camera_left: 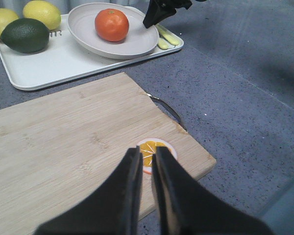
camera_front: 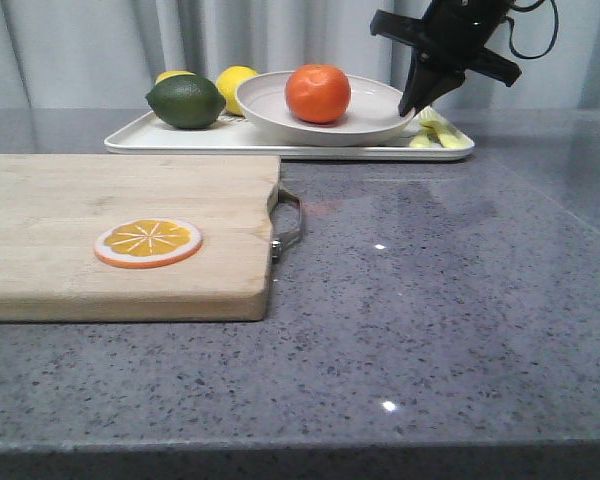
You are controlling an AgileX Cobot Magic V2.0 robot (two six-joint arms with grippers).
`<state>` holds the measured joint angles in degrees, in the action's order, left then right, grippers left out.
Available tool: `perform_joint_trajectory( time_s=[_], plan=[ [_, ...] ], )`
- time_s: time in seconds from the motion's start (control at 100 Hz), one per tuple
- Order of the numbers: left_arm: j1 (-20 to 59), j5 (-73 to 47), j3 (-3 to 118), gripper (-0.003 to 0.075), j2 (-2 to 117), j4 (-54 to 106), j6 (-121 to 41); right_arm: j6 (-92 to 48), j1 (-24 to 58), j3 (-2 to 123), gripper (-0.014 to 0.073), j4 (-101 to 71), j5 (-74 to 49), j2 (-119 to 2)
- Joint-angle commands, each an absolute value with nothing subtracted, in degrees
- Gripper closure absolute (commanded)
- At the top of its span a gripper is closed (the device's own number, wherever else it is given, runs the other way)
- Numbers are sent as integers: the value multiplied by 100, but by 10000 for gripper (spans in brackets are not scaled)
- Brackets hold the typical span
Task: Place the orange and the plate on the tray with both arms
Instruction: 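Carry the plate with the right gripper and lower it onto the tray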
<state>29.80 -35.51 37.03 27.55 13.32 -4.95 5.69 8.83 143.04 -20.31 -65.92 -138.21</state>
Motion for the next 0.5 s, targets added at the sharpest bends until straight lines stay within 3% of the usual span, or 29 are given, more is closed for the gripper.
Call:
perform_joint_trajectory(
  time_s=[0.0,0.49],
  plan=[
    [2964,-3162,3847,678,2787,1454,-463,553,846,14500,661,-2200,-6314,-13461],
    [2964,-3162,3847,678,2787,1549,-463,553,846,14500,659,-2200,-6167,-13496]
  ],
)
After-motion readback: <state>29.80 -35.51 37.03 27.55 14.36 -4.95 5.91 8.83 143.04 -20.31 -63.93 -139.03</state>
